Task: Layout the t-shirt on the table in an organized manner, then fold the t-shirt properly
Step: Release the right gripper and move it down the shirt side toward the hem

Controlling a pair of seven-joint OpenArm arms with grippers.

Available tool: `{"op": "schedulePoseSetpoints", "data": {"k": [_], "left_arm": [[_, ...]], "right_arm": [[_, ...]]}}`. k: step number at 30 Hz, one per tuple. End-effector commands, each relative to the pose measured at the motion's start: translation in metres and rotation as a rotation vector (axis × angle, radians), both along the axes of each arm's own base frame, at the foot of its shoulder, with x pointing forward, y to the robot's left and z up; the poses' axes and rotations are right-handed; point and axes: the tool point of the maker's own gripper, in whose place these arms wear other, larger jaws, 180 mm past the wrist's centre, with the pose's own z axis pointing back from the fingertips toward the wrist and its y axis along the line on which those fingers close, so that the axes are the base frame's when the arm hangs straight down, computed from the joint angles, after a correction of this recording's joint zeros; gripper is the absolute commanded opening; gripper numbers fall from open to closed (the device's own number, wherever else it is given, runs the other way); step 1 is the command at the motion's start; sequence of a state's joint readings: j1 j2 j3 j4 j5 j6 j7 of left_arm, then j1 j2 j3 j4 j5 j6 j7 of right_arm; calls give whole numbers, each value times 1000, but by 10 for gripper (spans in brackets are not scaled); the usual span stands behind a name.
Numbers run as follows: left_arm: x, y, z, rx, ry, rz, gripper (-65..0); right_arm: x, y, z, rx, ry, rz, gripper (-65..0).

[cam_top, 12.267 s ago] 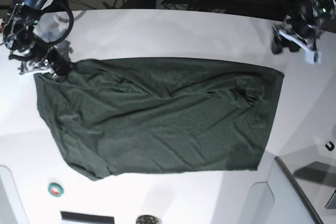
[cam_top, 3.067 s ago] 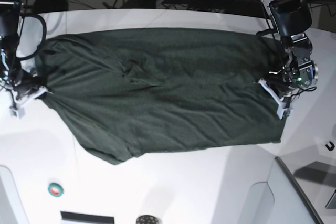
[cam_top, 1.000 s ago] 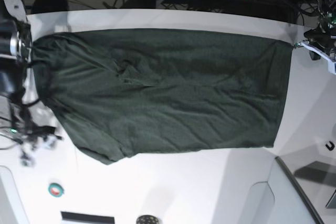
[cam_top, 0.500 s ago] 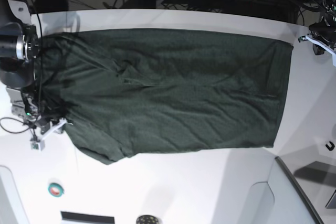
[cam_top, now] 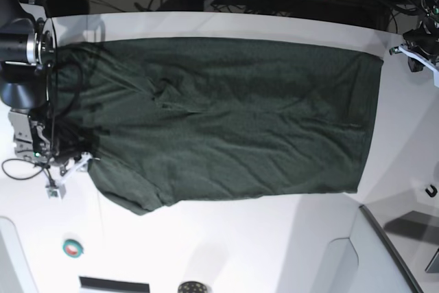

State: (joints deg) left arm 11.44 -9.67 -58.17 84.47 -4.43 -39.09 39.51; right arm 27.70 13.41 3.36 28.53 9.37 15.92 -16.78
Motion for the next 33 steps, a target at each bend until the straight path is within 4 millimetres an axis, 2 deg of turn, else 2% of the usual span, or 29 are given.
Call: {"op": "schedulePoseSetpoints", "data": {"k": [1,5,7,10,11,14,15,21,33], "left_arm": [[6,7,13,29,-33,-9,-650],[5,6,6,9,-25,-1,-650],[2,6,1,-4,-16,4,-650],[0,6,-2,-11,-9,7,-650],[-1,6,-3,-11,-6,7,-650],[-1,7,-2,-9,-6,7,-650],[-1,7,-2,-9,-6,7,-650],[0,7,-2,-8,-6,6,-650],[3,7,-1,-5,-8,4,-650]], "right_arm": [[15,-2,15,-5,-42,7,-294],[14,13,10,15,-32,18,-294],[14,27,7,33,-30,31,-294],[11,31,4,38,-24,35,-320],[11,31,4,39,-25,33,-368],[13,31,6,41,-36,31,-587],[14,31,7,41,-39,30,-632],[23,30,30,16,-119,50,-647],[-17,45,63,-66,-171,154,-645]]}}
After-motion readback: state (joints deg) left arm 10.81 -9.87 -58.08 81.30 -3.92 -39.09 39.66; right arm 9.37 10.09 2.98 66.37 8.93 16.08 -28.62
